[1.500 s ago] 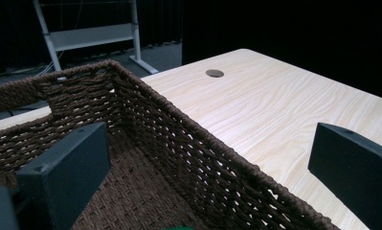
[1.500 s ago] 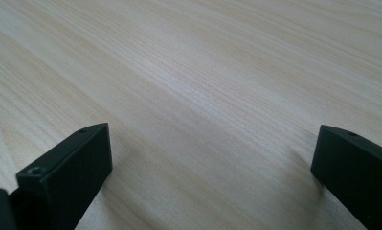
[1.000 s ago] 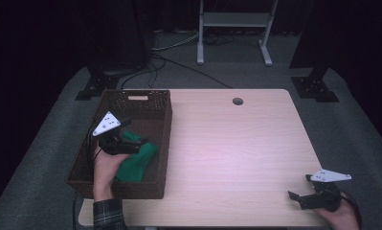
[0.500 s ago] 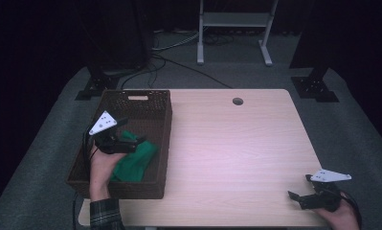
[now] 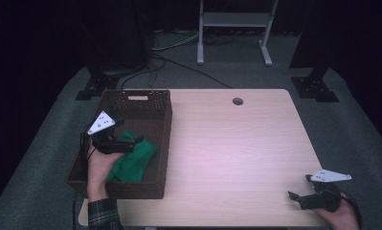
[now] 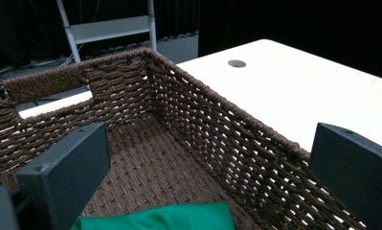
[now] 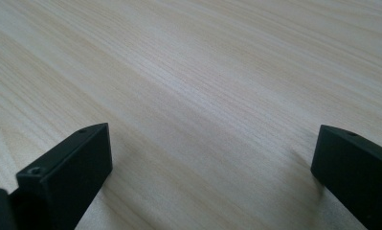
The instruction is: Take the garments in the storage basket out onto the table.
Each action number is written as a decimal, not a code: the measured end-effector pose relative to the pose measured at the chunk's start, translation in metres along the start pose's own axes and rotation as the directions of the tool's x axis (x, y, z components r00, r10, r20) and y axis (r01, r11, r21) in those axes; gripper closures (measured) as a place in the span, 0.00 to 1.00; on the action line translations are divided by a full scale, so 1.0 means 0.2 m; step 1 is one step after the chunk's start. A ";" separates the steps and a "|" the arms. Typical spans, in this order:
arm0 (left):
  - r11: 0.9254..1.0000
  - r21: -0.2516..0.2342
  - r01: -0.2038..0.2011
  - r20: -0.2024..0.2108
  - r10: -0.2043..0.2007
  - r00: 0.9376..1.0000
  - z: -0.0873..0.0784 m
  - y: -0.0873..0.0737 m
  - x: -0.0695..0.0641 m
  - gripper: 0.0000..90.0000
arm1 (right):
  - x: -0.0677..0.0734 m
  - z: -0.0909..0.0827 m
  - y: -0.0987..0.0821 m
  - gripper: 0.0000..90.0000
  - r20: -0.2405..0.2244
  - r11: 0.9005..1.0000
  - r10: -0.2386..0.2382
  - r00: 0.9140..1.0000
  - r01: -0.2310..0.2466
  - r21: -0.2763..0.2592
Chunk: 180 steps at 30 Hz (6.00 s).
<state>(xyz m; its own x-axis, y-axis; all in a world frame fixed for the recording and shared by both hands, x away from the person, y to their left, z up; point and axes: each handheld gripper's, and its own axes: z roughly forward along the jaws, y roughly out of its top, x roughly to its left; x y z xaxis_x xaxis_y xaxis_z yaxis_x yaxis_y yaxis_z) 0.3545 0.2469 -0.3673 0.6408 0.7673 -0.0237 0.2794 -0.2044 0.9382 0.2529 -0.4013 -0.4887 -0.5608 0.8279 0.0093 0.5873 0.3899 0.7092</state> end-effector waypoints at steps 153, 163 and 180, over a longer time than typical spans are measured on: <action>0.703 0.705 0.092 -0.134 0.005 0.991 0.30 -0.25 0.03 0.00 | 0.00 0.00 0.00 0.00 -0.003 1.000 0.000 1.000 0.000 0.001; 0.661 0.745 0.096 -0.130 0.003 0.991 0.32 -0.27 0.03 0.00 | 0.00 0.00 0.00 0.00 -0.002 1.000 0.000 1.000 0.000 0.001; 0.658 0.737 0.153 -0.108 -0.109 0.988 0.29 -0.22 0.02 0.70 | 0.00 0.00 0.00 0.00 -0.002 1.000 0.000 1.000 0.000 0.001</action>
<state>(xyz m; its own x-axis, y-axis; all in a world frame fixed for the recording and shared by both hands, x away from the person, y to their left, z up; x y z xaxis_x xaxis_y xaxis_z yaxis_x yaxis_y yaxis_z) 0.3857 0.2232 -0.4279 0.5255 0.8462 -0.0885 0.8092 -0.4650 0.3591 0.2522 -0.4012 -0.4888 -0.5624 0.8268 0.0106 0.5875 0.3905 0.7088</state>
